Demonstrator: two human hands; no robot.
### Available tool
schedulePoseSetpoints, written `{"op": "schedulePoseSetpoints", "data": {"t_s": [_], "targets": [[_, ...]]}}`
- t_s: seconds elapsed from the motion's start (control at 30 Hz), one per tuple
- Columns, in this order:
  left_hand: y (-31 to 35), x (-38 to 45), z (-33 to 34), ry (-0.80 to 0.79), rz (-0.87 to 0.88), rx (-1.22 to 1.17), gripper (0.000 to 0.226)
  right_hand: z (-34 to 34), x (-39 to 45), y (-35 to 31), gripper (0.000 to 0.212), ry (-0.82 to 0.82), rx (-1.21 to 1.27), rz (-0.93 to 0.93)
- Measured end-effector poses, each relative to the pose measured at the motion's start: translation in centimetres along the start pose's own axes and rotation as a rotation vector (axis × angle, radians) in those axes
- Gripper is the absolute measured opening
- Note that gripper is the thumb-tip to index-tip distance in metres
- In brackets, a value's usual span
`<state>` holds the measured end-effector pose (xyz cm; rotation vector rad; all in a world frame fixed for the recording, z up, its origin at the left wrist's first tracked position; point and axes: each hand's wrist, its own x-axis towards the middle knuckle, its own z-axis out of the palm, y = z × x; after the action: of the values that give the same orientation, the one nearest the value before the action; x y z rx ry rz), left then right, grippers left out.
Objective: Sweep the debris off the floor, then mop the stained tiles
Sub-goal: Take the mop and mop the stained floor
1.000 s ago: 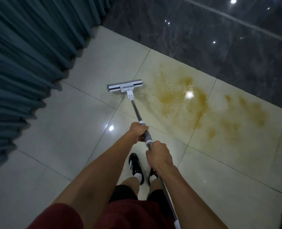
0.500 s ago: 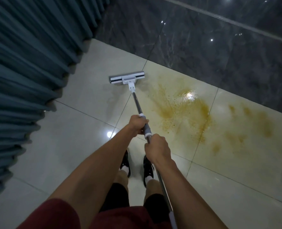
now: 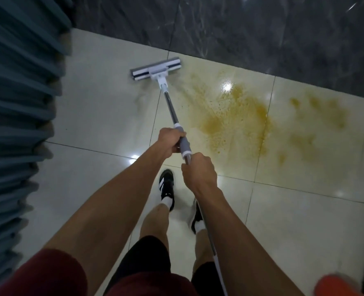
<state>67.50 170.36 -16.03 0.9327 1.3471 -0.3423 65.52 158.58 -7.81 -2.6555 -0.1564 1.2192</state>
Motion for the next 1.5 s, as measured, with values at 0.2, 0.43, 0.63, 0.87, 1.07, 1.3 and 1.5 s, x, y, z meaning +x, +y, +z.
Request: {"op": "schedulePoseSetpoints", "data": {"t_s": [0.2,0.43,0.63,0.87,1.07,1.3,1.5], "targets": [[-1.5,-0.6,-1.1,-0.069,-0.048,-0.015,0.023,1.5,-1.0,-0.4,0.034,0.004,0.023,0.006],[-4.3,-1.1,-0.9,-0.14,-0.019,0.058,0.034,1.7,-3.6,3.3,0.031,-0.269,0.384,0.009],[-8.4,-2.1,0.7,-0.108,0.041,0.154,0.042,3.8,-7.3,8.7,0.032,-0.2,0.527,-0.068],[-16.4,-4.4,3.1,-0.109,0.023,0.238,0.044,7.3,-11.9,15.7,0.041,-0.164,0.447,-0.072],[-22.3,-7.5,5.3,-0.123,0.006,0.269,0.042,8.9,-16.7,20.7,0.035,-0.134,0.547,0.004],[-22.2,-7.4,5.7,-0.086,0.071,0.283,0.049,8.7,-16.6,20.5,0.038,-0.085,0.582,-0.004],[-18.0,-4.0,5.4,-0.082,0.091,0.315,0.044,7.0,-12.8,16.9,0.041,-0.06,0.611,0.039]]}}
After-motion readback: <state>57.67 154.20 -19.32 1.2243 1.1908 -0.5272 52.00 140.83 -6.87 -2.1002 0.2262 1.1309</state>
